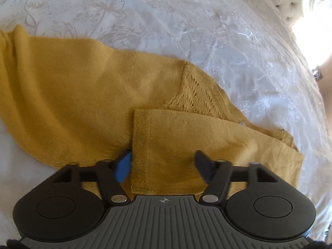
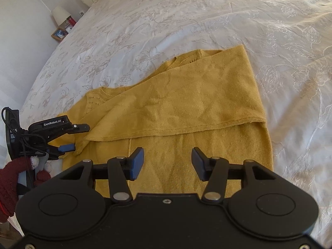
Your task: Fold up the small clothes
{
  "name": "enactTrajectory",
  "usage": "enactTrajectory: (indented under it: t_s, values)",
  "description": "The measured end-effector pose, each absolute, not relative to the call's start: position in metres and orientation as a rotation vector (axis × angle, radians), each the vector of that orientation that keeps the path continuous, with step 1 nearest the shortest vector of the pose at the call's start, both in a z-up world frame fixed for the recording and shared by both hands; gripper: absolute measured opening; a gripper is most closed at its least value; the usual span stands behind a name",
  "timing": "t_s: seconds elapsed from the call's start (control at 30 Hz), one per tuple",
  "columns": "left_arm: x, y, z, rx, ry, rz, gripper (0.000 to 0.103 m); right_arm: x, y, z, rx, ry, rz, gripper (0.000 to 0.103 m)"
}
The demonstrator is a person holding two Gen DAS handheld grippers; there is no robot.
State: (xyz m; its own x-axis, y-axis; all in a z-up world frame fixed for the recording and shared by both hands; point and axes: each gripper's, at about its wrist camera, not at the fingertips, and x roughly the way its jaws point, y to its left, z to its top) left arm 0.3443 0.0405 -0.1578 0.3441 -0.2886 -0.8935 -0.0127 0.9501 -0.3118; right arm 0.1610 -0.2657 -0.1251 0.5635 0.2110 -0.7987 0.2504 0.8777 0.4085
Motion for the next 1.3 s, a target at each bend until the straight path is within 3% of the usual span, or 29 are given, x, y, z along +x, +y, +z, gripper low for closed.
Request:
enactTrajectory:
  t_s: [0.03, 0.1, 0.3, 0.5, 0.7, 0.97, 1.1, 1.17, 1.2, 1.3]
  values:
    - [0.345, 0.038, -0.156, -0.260, 1.218, -0.186, 0.018, 0.160, -0.267, -0.125, 0.522, 0.982, -0.030, 0.058]
    - [0.344, 0.038, -0.145, -0.267, 1.216, -0.219, 0.005, 0.159, -0.269, -0.125, 0.526, 0.978, -0.038, 0.058]
    - [0.337, 0.052, -0.088, -0.137, 1.055, -0.236, 0.006, 0.153, -0.284, -0.121, 0.519, 0.949, -0.077, 0.059]
    - [0.355, 0.060, -0.118, -0.034, 1.131, -0.198, 0.006, 0.166, -0.314, -0.129, 0.522, 0.932, -0.151, 0.061]
    - [0.357, 0.054, -0.142, 0.004, 1.176, -0.187, 0.011, 0.201, -0.347, -0.138, 0.486, 0.917, -0.196, 0.061]
    - [0.338, 0.059, -0.125, -0.040, 1.101, -0.204, 0.055, 0.246, -0.369, -0.159, 0.486, 0.945, -0.181, 0.061]
    - [0.329, 0.050, -0.119, -0.025, 1.074, -0.219, 0.059, 0.262, -0.378, -0.172, 0.527, 0.973, -0.181, 0.060]
    - [0.329, 0.046, -0.125, -0.023, 1.097, -0.235, 0.060, 0.266, -0.380, -0.175, 0.556, 0.985, -0.168, 0.040]
    - [0.329, 0.044, -0.129, -0.018, 1.110, -0.237, 0.060, 0.268, -0.379, -0.174, 0.551, 0.988, -0.150, 0.013]
    - [0.332, 0.040, -0.139, -0.001, 1.136, -0.243, 0.060, 0.259, -0.371, -0.150, 0.431, 0.934, -0.163, 0.009]
